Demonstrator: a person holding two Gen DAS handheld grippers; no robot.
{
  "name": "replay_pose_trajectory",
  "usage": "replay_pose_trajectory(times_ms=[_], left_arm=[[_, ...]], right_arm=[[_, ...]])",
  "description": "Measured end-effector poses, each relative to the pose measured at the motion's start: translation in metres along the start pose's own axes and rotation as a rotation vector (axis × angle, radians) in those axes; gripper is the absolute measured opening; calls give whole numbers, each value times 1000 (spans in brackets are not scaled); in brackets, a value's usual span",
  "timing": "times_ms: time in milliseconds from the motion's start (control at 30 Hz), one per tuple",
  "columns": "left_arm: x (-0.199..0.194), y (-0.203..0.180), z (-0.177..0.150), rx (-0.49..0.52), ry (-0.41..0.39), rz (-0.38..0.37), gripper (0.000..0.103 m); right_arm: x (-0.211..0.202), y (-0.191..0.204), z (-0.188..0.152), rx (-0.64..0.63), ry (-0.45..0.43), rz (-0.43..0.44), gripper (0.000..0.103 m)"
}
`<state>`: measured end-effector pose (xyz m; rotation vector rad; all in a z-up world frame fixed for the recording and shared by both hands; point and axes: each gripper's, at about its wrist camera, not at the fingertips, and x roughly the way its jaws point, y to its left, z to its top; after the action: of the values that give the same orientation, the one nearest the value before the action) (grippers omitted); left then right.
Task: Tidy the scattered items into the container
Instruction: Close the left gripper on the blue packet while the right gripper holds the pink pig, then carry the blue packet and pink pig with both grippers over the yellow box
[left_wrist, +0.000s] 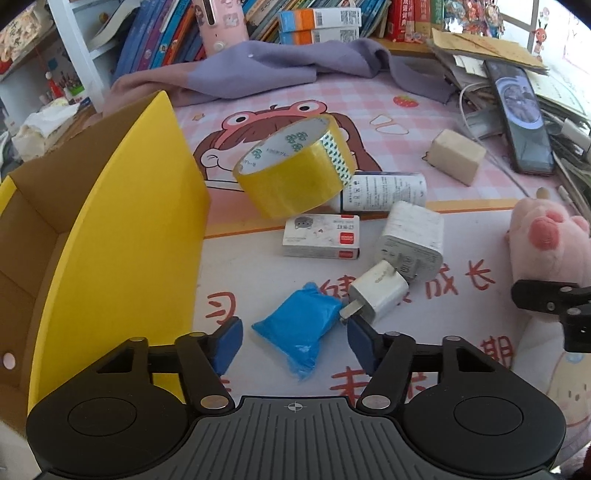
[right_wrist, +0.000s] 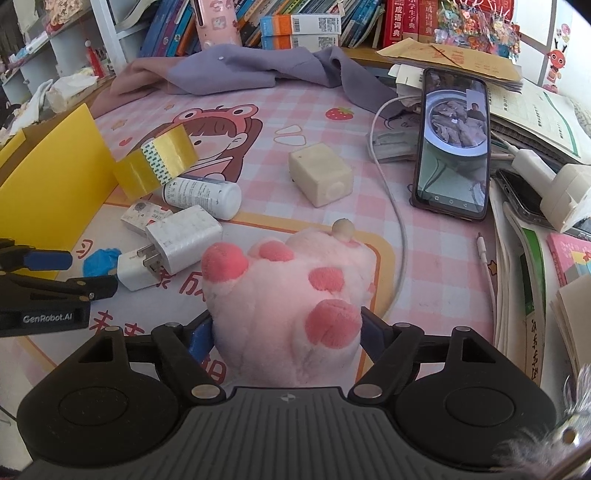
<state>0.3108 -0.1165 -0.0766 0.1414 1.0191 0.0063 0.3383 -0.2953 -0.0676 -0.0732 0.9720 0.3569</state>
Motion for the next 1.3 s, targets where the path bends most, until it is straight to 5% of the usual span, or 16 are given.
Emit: replay_pose_trajectory(times_ms=[433,800,1300], left_arm=[[11,0,5,-18,-13,-42,34],[-8,3,1,-53,-48,-51,30],[-54,2,-16,-49,-155,-122,29]], right_arm=[[6,-3,1,20,18,-2,76],[-3,0,-1,29,-21,10,63],[-38,19,-15,14,-84,-8,62]])
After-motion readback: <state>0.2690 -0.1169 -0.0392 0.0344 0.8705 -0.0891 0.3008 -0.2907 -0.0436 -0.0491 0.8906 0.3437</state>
